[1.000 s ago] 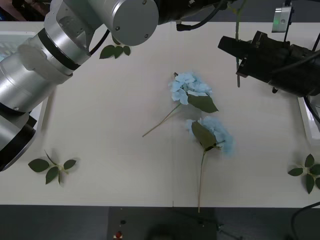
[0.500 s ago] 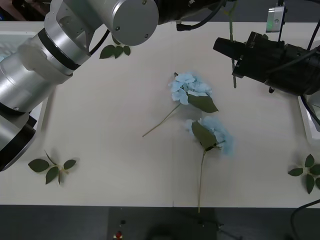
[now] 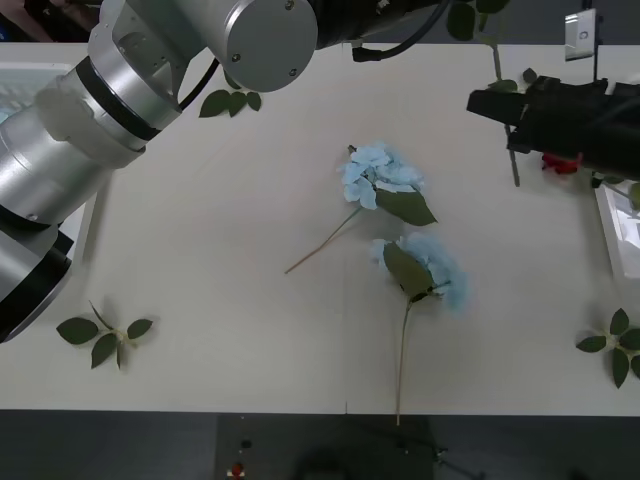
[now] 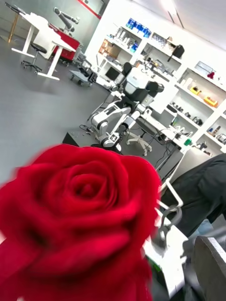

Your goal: Put the red flowers into the right box and the blue flowers into the left box

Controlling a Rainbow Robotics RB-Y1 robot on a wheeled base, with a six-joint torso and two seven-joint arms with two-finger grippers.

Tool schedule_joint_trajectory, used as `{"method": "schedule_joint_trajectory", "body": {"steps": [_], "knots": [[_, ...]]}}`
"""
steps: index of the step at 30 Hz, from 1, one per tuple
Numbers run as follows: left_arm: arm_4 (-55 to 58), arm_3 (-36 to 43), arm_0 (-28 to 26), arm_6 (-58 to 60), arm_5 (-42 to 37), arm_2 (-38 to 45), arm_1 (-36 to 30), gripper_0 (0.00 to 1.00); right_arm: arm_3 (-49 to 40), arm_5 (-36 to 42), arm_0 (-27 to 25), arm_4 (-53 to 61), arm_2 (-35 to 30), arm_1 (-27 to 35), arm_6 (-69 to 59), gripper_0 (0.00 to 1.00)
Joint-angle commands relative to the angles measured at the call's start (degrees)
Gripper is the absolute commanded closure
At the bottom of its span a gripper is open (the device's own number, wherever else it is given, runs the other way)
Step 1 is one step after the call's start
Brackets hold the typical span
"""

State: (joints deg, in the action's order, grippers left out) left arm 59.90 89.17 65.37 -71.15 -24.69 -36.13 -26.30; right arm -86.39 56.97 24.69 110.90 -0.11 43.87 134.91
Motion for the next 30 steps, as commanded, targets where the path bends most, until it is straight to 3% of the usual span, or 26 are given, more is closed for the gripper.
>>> {"method": "schedule_joint_trajectory", "body": {"steps": [1,5,8,11,16,21,26,30], "knots": [[0.2,0.9,1.1,-0.7,0.5,-1.1,-3.0,0.0,8.0,7.3,4.8,1.2,-0.2,9.1,-1.4,1.0],[5.5,7.9,1.0,-0.4,3.0,-8.4,-14.8,0.0,26.3,20.1,10.9,-2.2,-0.2,15.6,-0.7,1.0],[9.7,13.1,-0.2,-0.1,6.3,-12.7,-21.5,0.0,35.8,24.1,14.3,-7.1,-0.2,17.7,0.0,1.0],[10.9,21.7,-6.3,-0.4,6.7,-13.4,-30.0,0.0,45.5,22.9,17.0,-15.5,-0.2,20.4,3.8,1.0],[9.9,29.9,-16.8,-2.2,6.9,-10.8,-36.9,0.0,48.3,16.0,16.9,-26.6,-0.2,23.0,3.9,1.0],[10.3,31.7,-24.6,-9.7,4.7,-6.9,-38.5,0.0,49.6,7.0,16.1,-34.5,-0.2,22.4,2.9,1.0],[10.4,31.9,-32.2,-17.9,-16.0,8.4,-29.5,0.0,49.6,-5.9,14.5,-41.1,-0.2,18.1,1.6,1.0],[10.8,31.0,-36.5,-24.4,-20.7,14.3,-24.9,0.0,49.6,-12.5,12.5,-47.0,-0.2,16.0,-2.6,1.0]]}}
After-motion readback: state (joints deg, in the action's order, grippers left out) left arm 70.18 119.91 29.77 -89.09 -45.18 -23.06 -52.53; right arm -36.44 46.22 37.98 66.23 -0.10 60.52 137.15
